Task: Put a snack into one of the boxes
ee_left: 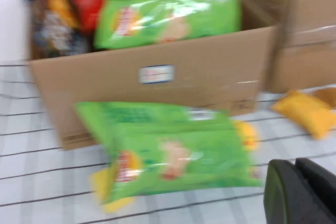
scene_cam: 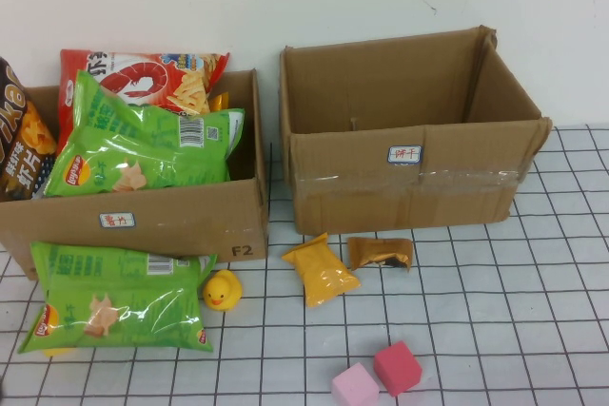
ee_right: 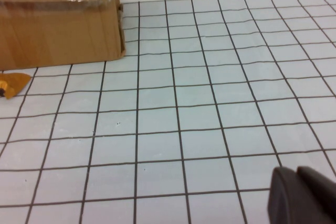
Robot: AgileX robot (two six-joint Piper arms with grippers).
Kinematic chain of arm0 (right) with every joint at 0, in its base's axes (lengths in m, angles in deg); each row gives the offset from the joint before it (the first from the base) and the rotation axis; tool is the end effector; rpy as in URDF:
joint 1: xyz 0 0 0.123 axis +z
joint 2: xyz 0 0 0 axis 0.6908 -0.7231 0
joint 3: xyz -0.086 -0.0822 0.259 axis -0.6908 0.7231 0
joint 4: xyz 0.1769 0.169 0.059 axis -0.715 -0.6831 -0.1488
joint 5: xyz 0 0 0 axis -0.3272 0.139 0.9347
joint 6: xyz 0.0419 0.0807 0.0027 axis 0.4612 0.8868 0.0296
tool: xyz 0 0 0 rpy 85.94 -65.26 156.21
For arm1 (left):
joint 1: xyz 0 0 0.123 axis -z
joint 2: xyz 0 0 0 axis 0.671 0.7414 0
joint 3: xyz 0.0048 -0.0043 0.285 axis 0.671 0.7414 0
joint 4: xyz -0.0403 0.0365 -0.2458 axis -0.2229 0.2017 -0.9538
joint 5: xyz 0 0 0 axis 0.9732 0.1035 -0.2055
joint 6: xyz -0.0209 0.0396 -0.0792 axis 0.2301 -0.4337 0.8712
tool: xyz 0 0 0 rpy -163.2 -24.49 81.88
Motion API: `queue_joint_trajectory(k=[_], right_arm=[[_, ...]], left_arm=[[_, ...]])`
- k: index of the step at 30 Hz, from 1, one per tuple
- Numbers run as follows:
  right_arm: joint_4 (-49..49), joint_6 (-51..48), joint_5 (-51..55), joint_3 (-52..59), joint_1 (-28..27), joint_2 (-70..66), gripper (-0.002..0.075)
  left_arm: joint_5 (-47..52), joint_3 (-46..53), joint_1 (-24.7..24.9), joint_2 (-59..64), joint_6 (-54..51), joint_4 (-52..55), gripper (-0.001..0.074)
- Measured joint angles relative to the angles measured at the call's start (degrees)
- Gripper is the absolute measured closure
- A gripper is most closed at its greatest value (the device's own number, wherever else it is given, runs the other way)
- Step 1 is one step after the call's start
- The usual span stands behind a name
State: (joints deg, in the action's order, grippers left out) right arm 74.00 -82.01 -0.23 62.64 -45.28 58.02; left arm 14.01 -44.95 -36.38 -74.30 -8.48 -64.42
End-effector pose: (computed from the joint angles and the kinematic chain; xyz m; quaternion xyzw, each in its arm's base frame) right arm 0.0534 -0.0031 0.1736 0.0247 0.7970 -0.0093 0.6034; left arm 0.0532 -0.0210 0.2560 0.0727 0.7875 -0.1135 0.6014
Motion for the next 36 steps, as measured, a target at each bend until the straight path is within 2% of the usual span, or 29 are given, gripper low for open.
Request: queue_joint_trajectory(k=[6, 12, 21, 36], right_arm=[[0.1, 0.0, 0.1, 0.0, 0.0, 0.0, 0.0727], [0.1, 0.0, 0.1, 0.0, 0.0, 0.0, 0.0727], [0.1, 0.0, 0.1, 0.0, 0.0, 0.0, 0.0727], [0.1, 0.0, 0.2, -0.1, 0.0, 0.0, 0.0727]], left_arm=[[-9.2, 7.9, -1.1, -4.8, 13.6, 15.1, 0.0736], [-18.4, 17.2, -3.0, -9.8, 16.4, 17.0, 0.0736], [-10.1, 17.4, -3.1, -9.8, 16.7, 17.2, 0.0736], [-9.1, 17.2, -3.3, -9.8, 16.7, 17.2, 0.0736]])
